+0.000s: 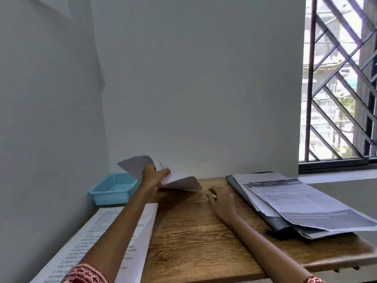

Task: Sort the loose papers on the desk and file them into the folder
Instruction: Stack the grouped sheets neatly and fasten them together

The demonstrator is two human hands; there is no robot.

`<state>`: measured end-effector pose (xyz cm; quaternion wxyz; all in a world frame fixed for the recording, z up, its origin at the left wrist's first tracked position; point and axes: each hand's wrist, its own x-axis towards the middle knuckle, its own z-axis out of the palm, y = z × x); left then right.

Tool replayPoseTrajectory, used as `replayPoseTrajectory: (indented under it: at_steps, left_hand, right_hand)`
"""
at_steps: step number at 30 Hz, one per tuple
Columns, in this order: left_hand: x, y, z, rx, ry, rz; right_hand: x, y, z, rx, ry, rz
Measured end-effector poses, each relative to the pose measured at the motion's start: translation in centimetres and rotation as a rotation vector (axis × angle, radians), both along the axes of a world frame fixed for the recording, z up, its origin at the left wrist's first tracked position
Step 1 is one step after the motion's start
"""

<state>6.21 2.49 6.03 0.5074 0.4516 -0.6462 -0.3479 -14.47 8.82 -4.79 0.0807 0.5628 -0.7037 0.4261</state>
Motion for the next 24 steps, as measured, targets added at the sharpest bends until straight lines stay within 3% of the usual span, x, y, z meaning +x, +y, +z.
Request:
replayPoseTrajectory:
  at_steps: [2,6,8,13,16,19,24]
  left_hand:
    - [1.1,1.1,2.8,-0.148,0.051,0.026]
    - [2.9,2.9,6.6,-0.169,0.502,-0.069]
    - [3.7,4.1,7.9,-0.194,0.587,-0.137]
    - [4.7,5.8,9.1,-0.209,0.58,-0.292]
    - [5.3,6.8,9.6,-0.248,0.513,-0.311]
    - [6.4,7.6,9.8,-0.366,0.364,-0.231]
    - [8.2,6.7,8.5,-0.513,0.228,-0.138]
  right_hand:
    - [0.4,-0.1,1.1,-0.067,-0.092,0.021]
    - [1.2,0.3,5.5,-0.213,-0.365,-0.046]
    - [1.6,0.8,8.0,-0.271,-0.483,0.02]
    - [2.9,1.9,10.6,-0.016,-0.637,0.408]
    - [3.9,2.3,10.4,-0.06,-0.726,0.647]
    - [4.7,2.4,10.0,-0.061,-0.979,0.814]
    - [7.1,3.5,11.4,-0.243,-0.938,0.724]
